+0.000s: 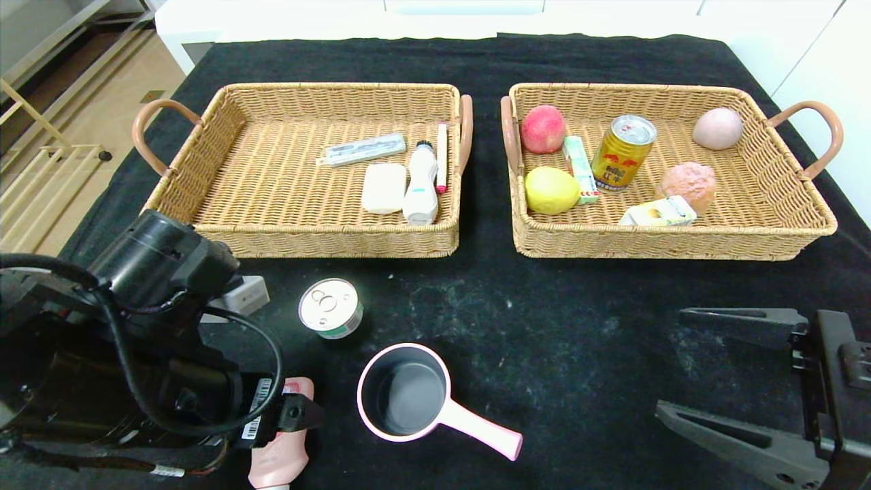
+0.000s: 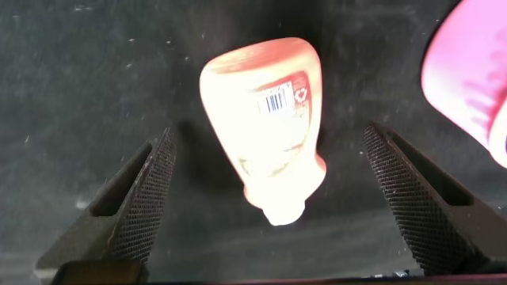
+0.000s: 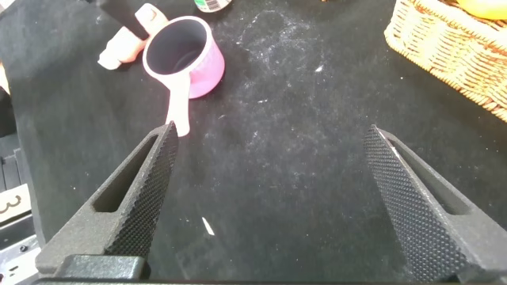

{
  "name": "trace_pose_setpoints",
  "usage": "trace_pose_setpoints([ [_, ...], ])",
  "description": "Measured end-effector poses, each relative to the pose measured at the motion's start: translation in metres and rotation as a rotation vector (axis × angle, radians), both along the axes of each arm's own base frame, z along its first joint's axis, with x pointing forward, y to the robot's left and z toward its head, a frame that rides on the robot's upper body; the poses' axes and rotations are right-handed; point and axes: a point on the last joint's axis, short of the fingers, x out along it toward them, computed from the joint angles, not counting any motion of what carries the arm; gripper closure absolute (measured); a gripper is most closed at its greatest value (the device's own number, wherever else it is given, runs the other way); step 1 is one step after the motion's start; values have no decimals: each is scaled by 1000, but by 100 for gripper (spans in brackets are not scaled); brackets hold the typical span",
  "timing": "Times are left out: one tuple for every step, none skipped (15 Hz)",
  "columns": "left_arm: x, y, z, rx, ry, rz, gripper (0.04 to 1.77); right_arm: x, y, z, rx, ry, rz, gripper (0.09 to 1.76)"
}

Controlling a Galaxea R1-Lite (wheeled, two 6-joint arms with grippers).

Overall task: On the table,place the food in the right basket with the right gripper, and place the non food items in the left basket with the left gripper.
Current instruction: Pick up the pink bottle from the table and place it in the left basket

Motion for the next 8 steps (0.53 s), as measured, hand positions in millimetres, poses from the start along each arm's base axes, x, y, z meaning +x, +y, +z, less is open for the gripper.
trace_pose_setpoints([
  [1, -1, -2, 3, 4, 1, 9, 0, 0, 0, -1, 1, 0, 14],
  [2, -1, -4, 8, 12, 4, 9, 0, 0, 0, 0, 1, 1, 14],
  [3, -2, -6, 12, 16, 5, 9, 0, 0, 0, -1, 1, 2, 14],
  [5, -2, -7, 17, 21, 8, 9, 0, 0, 0, -1, 1, 3, 14],
  [6, -3, -8, 23, 23, 10, 9, 0, 0, 0, -1, 1, 3, 14],
  [7, -3, -9, 27, 26, 12, 9, 0, 0, 0, -2, -1, 3, 14],
  [8, -4, -10, 28, 29, 12, 9, 0, 0, 0, -2, -2, 3, 14],
  [8, -4, -11, 30, 32, 12, 9, 0, 0, -1, -2, -1, 3, 14],
])
